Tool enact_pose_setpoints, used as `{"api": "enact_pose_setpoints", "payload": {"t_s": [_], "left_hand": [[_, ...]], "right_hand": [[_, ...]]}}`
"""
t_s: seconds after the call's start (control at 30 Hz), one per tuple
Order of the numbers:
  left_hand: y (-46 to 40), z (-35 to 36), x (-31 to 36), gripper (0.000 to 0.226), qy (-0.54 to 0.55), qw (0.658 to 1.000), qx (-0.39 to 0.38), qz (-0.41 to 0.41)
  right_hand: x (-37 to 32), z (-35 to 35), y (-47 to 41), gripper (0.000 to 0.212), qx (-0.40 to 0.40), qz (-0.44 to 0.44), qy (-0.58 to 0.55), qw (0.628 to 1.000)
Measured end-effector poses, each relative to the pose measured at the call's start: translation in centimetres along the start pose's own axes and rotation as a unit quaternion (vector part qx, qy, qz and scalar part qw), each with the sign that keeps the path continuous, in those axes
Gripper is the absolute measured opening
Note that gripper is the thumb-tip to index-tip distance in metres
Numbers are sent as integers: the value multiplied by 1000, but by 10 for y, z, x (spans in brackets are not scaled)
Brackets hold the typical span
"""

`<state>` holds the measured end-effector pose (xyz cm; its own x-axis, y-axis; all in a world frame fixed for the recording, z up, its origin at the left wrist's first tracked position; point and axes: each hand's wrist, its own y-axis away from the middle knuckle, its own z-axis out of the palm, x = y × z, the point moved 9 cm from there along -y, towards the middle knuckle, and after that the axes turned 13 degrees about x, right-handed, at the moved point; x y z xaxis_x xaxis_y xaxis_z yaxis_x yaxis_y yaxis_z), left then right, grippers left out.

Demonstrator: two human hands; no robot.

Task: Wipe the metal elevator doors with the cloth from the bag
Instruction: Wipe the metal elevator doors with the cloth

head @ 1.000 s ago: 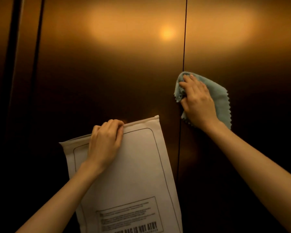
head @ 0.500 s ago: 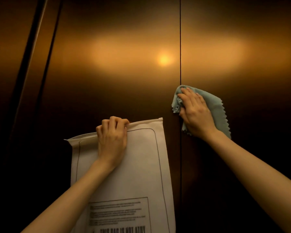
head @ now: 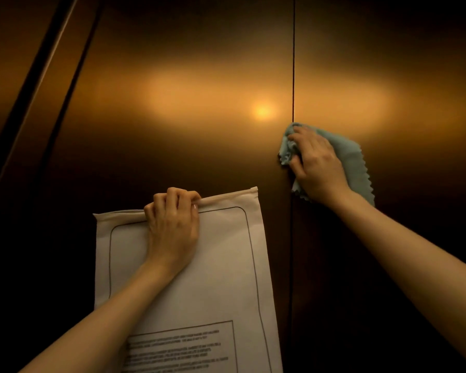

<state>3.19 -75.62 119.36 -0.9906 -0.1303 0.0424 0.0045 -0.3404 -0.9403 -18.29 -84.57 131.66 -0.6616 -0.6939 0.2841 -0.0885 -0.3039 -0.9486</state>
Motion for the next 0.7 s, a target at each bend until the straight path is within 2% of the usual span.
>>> {"api": "enact_pose_setpoints", "payload": {"t_s": [0.13, 0.3, 0.47, 0.7], "left_hand": [[3, -2, -2, 23, -3, 1000, -4, -3], [3, -2, -1, 24, -8, 1000, -15, -4], [3, -1, -2, 22, -17, 1000, -17, -4], [2, -1, 0, 15, -25, 1000, -17, -9]], "right_hand": [[-2, 4, -22, 40, 25, 23, -5, 999], [-11, 0, 11, 39, 51, 37, -12, 998], [-11, 1, 21, 40, 32, 28, -11, 999], [5, 11, -29, 43, 21, 30, -3, 999]]}}
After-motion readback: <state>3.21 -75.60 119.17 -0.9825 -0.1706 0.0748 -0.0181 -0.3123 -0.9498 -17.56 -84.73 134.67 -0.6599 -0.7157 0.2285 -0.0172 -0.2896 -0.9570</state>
